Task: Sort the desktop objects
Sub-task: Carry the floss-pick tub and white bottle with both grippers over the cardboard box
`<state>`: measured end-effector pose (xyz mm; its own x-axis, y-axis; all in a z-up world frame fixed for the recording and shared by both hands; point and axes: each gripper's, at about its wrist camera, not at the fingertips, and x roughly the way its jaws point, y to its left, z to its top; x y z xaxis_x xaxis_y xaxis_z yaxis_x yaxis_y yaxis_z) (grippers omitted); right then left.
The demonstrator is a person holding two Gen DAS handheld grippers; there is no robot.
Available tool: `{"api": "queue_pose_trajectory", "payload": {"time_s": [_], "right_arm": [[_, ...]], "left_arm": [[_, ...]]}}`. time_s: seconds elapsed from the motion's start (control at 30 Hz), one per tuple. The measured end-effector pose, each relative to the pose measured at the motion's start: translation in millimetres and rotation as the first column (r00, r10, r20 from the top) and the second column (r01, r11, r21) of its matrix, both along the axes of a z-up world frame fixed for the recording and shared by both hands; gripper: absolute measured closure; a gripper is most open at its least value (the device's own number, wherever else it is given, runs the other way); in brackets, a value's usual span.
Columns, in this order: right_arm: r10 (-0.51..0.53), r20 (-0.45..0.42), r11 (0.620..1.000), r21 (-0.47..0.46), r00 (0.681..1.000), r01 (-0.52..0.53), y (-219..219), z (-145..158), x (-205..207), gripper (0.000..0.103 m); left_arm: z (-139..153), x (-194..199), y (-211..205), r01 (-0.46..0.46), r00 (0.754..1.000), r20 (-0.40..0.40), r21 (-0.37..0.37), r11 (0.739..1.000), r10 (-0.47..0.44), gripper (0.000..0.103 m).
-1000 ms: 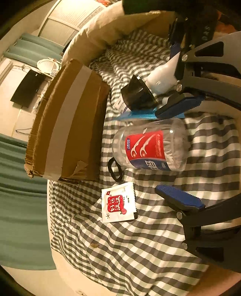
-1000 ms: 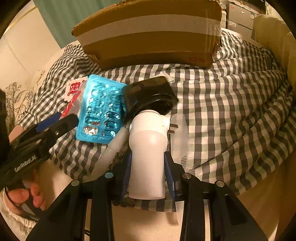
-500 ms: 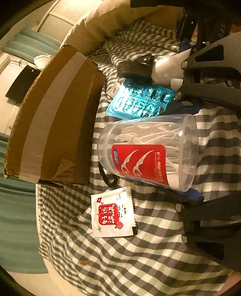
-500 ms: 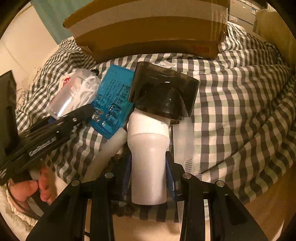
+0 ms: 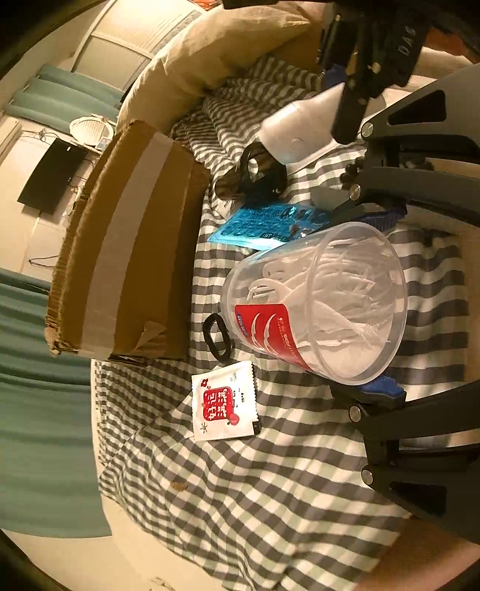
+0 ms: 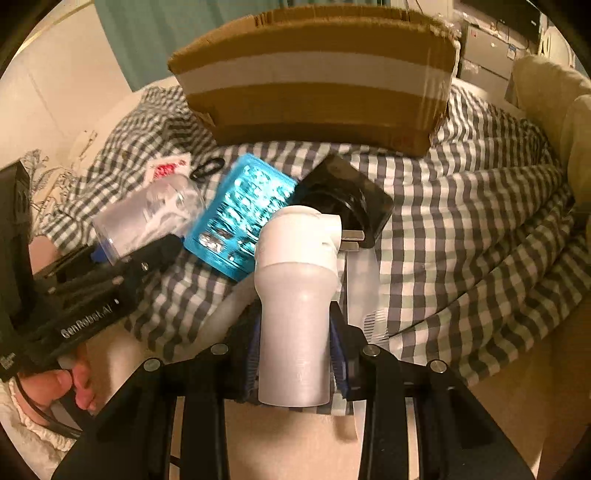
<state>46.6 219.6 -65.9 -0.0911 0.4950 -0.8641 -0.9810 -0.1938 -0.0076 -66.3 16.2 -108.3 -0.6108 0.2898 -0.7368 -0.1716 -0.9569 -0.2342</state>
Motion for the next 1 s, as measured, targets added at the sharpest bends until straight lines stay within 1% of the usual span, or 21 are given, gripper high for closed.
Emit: {"api": "queue_pose_trajectory", "payload": {"time_s": [0.1, 0.23, 0.5, 0.6, 0.77, 0.87, 1.0], "right_arm": [[0.010, -0.010, 1.000, 0.027, 1.000, -0.010, -7, 9, 0, 0.071], [0.024, -0.036, 0.998, 0.055, 0.999, -0.022, -13, 20, 0, 0.071], [0.036, -0.069, 0.994, 0.102, 0.997, -0.029, -23, 37, -1, 0.071], [0.043, -0.079, 0.993, 0.115, 0.996, -0.034, -25, 43, -2, 0.071], [0.064, -0.089, 0.989, 0.141, 0.994, -0.051, -26, 55, -5, 0.071], [0.077, -0.106, 0.985, 0.161, 0.991, -0.060, -24, 66, -6, 0.071], [0.090, -0.106, 0.978, 0.197, 0.990, -0.068, -18, 84, -6, 0.071]], "left_arm": [[8, 11, -1, -0.001, 1.000, -0.023, -0.011, 1.000, 0.001, 0.041], [22, 24, -6, -0.009, 0.998, -0.056, 0.006, 1.000, 0.009, 0.041], [37, 30, 3, -0.033, 0.995, -0.098, 0.023, 0.999, 0.036, 0.041], [49, 36, 1, -0.048, 0.990, -0.133, 0.026, 0.999, 0.051, 0.041], [68, 35, 2, -0.055, 0.985, -0.163, 0.029, 0.998, 0.059, 0.041], [80, 28, 6, -0.047, 0.983, -0.177, 0.031, 0.998, 0.052, 0.041], [97, 16, 13, -0.025, 0.978, -0.209, 0.029, 0.999, 0.030, 0.041]]}}
